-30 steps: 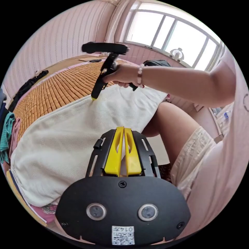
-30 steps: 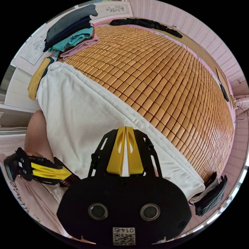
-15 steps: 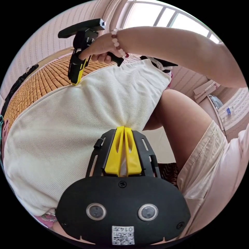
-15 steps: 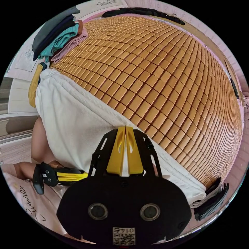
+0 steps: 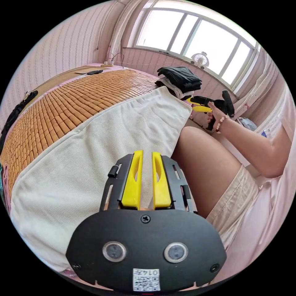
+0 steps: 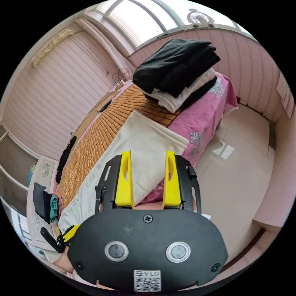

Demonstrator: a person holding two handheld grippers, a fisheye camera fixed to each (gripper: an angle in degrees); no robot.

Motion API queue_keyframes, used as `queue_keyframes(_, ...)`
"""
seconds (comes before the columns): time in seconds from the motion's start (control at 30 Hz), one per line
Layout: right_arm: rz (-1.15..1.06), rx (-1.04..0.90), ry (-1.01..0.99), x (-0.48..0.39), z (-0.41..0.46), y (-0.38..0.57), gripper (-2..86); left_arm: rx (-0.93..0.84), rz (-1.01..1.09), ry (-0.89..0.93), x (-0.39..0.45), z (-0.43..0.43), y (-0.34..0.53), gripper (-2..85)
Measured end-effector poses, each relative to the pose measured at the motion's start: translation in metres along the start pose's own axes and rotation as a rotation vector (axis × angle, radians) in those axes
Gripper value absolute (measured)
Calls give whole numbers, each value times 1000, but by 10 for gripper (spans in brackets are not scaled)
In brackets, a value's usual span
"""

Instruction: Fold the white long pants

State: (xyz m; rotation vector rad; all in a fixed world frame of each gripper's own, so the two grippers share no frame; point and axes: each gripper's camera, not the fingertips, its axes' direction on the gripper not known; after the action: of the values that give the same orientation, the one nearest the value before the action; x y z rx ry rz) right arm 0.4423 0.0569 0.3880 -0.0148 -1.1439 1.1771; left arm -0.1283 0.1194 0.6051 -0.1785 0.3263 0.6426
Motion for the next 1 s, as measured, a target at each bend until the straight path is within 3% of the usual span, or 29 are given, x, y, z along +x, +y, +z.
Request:
queue_keyframes(0.17, 130, -89, -83, 55, 33, 4, 131, -157, 66, 11, 2, 35, -23, 59)
queue_keyframes(0.2, 114, -93, -199, 59, 38, 5, 102, -151, 70, 6, 2, 37, -22, 58)
queue_keyframes(0.37, 74, -92, -207, 66, 35, 11, 64, -163, 70, -14, 2, 34, -31, 55)
queue_keyframes(0.57, -1, -11, -427, 69, 3, 24, 40, -156, 65, 24, -6, 26, -37, 16)
queue_keyframes(0.67, -217, 17, -637, 23, -19, 30, 37, -74, -14, 7, -20, -1, -41, -3)
queue_keyframes(0.77, -604, -126, -726, -68, -33, 50, 39, 79, -173, 27, -52, -50, -40, 1)
queue_keyframes(0.83, -954, -330, -740, -142, -32, 96, 45, 172, -278, 43, -73, -81, -33, 19)
queue_keyframes(0.93, -1212, -621, -648, -193, 3, 177, 62, 236, -419, -4, -102, -117, -12, 77)
queue_keyframes(1.0, -1263, -816, -550, -204, 31, 217, 77, 229, -474, -53, -114, -125, 4, 83)
